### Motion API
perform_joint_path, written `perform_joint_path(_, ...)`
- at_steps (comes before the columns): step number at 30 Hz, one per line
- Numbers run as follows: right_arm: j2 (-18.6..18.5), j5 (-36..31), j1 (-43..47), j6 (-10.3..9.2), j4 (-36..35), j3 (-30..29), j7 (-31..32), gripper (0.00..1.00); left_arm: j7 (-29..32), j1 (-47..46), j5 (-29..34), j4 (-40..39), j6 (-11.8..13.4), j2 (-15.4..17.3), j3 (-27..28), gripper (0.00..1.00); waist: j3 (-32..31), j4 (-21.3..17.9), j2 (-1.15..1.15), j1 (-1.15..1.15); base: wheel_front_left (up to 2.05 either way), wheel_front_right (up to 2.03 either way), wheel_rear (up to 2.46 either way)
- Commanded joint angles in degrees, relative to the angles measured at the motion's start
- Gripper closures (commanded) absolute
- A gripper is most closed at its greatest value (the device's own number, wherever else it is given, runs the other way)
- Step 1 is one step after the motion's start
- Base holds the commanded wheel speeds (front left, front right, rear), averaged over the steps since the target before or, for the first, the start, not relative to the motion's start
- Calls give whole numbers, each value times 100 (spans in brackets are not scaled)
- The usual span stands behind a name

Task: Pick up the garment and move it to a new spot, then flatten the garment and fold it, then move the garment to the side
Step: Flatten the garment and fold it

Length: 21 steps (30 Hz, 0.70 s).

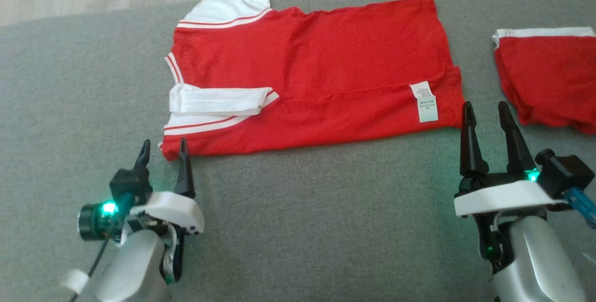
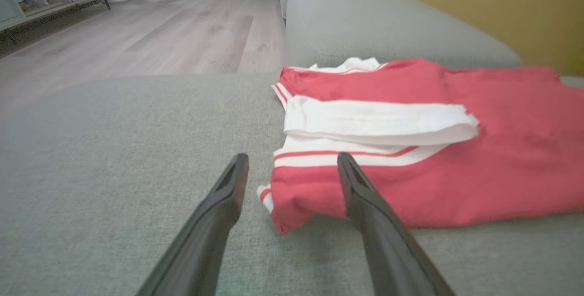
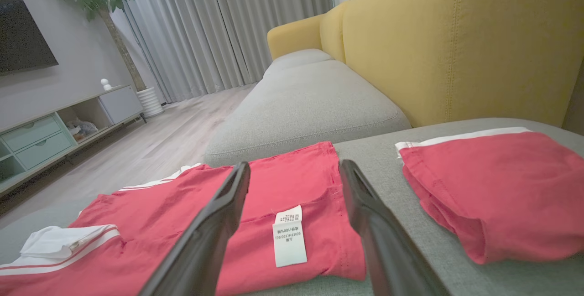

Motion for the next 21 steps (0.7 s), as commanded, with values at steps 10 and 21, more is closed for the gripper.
perform_joint_path(10, 41, -6, -245, -10, -246, 285, -36, 0, 547, -865, -118, 1157, 57, 173, 253, 0, 290, -239, 0, 0, 0, 0, 0)
perform_joint_path(21, 42, -71, -300, -10, -80, 295, -36, 0, 1116, -999, -171, 1675, -92, 77, 36, 100, 216, -212, 0, 0, 0, 0, 0)
